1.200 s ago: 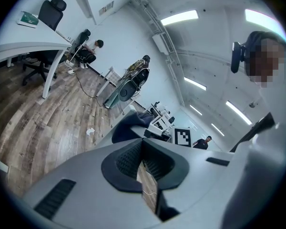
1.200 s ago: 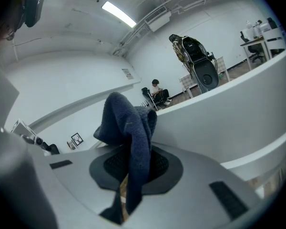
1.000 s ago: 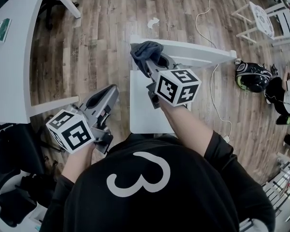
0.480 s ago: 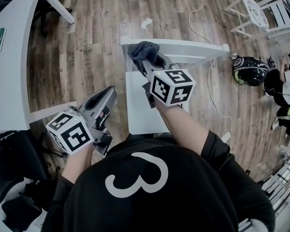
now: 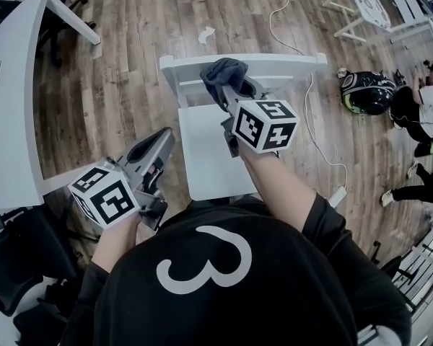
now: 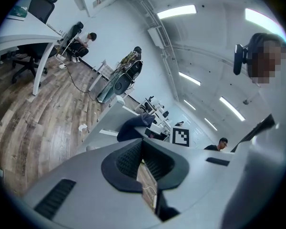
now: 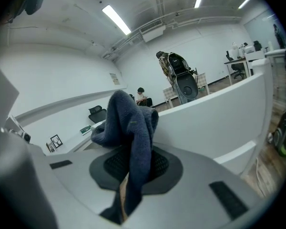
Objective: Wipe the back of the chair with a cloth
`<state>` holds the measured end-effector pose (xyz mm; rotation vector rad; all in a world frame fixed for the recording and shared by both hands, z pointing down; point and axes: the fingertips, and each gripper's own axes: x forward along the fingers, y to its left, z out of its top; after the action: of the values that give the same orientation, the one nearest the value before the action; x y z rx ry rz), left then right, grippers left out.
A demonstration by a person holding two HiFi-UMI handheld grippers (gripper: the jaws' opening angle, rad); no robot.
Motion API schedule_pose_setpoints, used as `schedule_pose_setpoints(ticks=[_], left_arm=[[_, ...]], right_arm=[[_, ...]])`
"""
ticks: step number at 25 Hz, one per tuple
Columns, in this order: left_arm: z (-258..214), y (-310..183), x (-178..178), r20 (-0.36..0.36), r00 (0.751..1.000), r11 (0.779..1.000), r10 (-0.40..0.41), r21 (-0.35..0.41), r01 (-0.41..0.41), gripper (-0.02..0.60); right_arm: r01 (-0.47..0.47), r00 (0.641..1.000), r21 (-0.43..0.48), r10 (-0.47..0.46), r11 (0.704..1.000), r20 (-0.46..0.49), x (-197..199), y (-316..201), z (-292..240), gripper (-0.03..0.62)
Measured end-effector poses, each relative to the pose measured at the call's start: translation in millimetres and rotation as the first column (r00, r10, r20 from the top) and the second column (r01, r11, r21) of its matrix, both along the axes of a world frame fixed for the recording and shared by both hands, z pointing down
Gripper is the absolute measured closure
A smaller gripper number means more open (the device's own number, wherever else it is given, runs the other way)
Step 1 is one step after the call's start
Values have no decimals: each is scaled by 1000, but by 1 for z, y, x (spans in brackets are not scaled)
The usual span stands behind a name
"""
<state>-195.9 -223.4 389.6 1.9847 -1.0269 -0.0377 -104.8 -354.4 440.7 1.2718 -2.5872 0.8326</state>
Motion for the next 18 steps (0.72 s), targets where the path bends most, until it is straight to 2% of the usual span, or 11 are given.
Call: schedule_pose_setpoints(ticks=[9,18], left_arm=[[1,-6,30,2,997,997,79,1,-79,568],[0,-6,53,8,991,991,135,-2,-135,568]], right_arm=[[-111,993,3,111,994,-24,66,-12,2,543],[-241,967,12,241,970,-78,152,-25,7,543]])
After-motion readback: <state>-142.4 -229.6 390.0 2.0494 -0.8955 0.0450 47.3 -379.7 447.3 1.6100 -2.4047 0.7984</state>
